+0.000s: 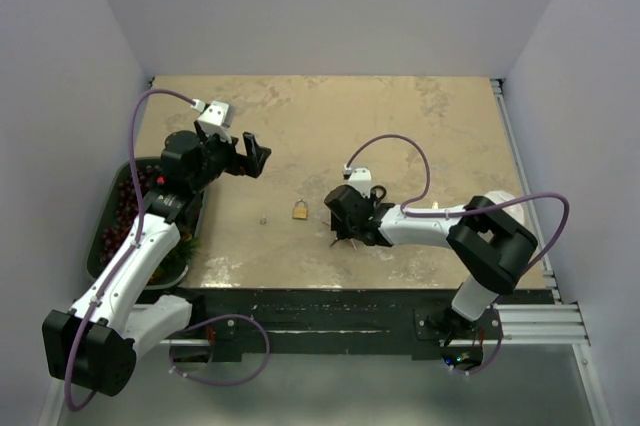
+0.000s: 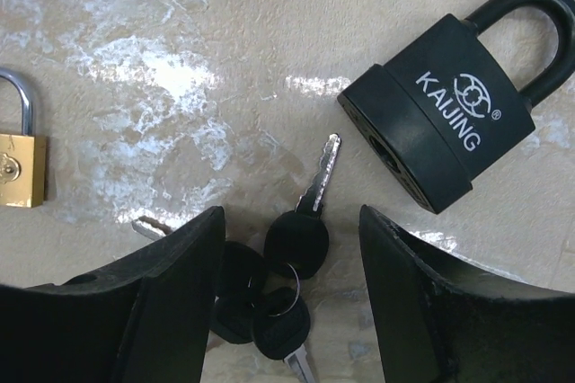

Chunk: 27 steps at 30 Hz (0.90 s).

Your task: Unlock with the key

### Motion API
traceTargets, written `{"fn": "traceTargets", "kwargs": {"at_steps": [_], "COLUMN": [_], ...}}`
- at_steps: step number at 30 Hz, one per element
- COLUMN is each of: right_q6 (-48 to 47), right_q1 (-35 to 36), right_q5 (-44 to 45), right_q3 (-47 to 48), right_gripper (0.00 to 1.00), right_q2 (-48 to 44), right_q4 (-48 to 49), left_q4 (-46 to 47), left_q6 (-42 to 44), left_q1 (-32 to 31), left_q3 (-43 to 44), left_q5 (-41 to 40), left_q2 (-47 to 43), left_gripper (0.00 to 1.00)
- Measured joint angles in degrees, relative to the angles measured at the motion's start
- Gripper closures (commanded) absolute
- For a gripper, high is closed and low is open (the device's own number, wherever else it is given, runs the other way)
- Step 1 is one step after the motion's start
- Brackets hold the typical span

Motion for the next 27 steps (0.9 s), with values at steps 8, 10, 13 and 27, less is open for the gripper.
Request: {"fn": "traceTargets", "kwargs": {"at_steps": [8,10,13,27], "right_q6": [-0.5,-0.4,-0.1,0.2], "right_q1": [0.6,0.6,0.7,1.1], "right_q5": [1.9,1.9,1.5,1.4], "right_q3": [1.9,1.9,1.7,1.5], "right_gripper": [0.51,0.54,0.55,0.82], "right_q2": [1.8,1.7,1.2,0.8], "right_q4": [-1.9,-2.2,-2.5,-3.1], "left_q4": [0.0,0.0,0.0,0.0], "left_q6": [-0.1,-0.2,-0.4,-0.4], "left_q1": [0.0,0.0,0.0,0.0], "left_q3": [-0.2,-0.3,-0.3,-0.3], "left_q5": [-0.7,-0.9,-0.9,-0.9], "left_q2": [-0.1,-0.1,-0.1,-0.5], "left_gripper": [0.04,0.04,0.04,0.04]}}
